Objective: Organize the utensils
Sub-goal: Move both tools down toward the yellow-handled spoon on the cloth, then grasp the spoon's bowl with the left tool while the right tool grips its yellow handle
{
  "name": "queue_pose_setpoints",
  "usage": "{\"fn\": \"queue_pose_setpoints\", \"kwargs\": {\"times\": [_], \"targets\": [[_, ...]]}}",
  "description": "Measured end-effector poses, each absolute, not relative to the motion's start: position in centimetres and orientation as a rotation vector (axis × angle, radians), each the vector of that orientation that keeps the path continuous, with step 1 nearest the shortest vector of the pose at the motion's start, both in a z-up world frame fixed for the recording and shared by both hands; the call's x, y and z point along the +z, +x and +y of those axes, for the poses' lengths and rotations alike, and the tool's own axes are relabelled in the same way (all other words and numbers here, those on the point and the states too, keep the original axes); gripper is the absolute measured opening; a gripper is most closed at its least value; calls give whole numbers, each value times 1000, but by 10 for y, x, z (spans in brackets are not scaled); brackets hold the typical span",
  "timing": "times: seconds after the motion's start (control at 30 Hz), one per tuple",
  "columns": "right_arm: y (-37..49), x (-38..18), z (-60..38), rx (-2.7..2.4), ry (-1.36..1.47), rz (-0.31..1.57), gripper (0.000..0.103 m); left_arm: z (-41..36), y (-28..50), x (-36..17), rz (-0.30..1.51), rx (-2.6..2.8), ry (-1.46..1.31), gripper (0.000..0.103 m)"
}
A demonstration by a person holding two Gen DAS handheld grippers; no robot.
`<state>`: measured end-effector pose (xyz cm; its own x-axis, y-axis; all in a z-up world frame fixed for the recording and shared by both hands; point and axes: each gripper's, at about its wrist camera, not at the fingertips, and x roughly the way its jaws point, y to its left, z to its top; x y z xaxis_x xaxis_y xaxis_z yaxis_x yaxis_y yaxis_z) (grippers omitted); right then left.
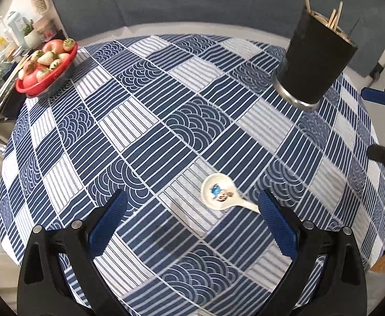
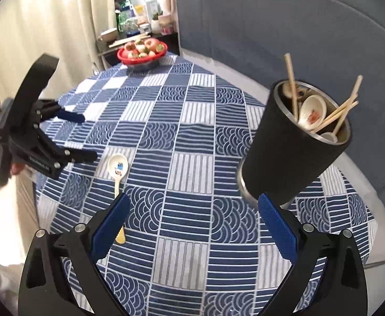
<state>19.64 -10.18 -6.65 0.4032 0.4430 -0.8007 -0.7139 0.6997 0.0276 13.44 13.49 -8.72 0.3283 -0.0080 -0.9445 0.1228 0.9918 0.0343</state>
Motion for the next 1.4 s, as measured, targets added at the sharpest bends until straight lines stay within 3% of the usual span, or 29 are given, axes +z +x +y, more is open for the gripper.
{"fn": "queue_pose_setpoints", "kwargs": {"times": [0.77, 1.4], "targets": [[160, -175, -4, 813, -537, 1135, 95, 149, 171, -160, 1326, -273, 215, 98], [160, -179, -2, 713, -479, 1137, 96, 143, 164, -161, 1282, -261, 201, 96]]}}
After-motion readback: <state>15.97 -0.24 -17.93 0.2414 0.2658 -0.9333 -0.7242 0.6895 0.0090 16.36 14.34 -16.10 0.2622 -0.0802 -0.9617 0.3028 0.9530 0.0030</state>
